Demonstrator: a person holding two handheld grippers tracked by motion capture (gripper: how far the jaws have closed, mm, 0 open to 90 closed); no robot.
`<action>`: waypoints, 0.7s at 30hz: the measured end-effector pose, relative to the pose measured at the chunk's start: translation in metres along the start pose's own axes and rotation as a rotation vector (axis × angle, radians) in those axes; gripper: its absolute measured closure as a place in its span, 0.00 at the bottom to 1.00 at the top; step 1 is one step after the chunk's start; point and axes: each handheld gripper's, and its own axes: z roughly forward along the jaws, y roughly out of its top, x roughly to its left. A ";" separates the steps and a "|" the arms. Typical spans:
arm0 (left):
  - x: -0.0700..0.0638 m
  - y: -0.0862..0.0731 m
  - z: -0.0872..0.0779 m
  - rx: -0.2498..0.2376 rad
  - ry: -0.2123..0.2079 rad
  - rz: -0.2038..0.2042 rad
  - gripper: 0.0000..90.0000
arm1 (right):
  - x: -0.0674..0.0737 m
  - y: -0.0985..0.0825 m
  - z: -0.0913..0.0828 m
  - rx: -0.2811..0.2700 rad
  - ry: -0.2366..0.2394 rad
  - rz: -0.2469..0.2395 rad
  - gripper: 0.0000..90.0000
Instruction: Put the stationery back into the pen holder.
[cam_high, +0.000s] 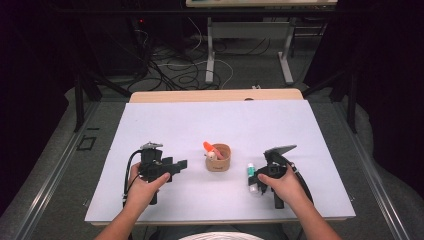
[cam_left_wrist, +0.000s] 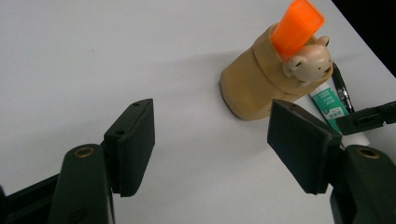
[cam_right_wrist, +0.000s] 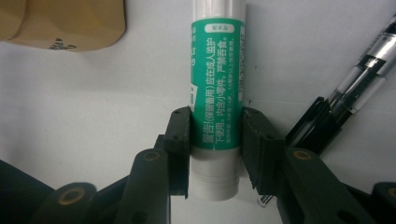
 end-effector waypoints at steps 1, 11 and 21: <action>0.000 0.000 0.000 -0.002 0.001 -0.001 0.36 | -0.001 0.000 -0.001 0.008 -0.012 -0.011 0.73; 0.002 0.000 0.000 -0.009 0.006 -0.004 0.36 | -0.002 0.001 -0.006 -0.023 0.012 -0.003 0.73; 0.003 0.001 0.000 -0.005 0.012 0.002 0.36 | -0.002 0.002 -0.013 -0.108 0.057 -0.049 0.73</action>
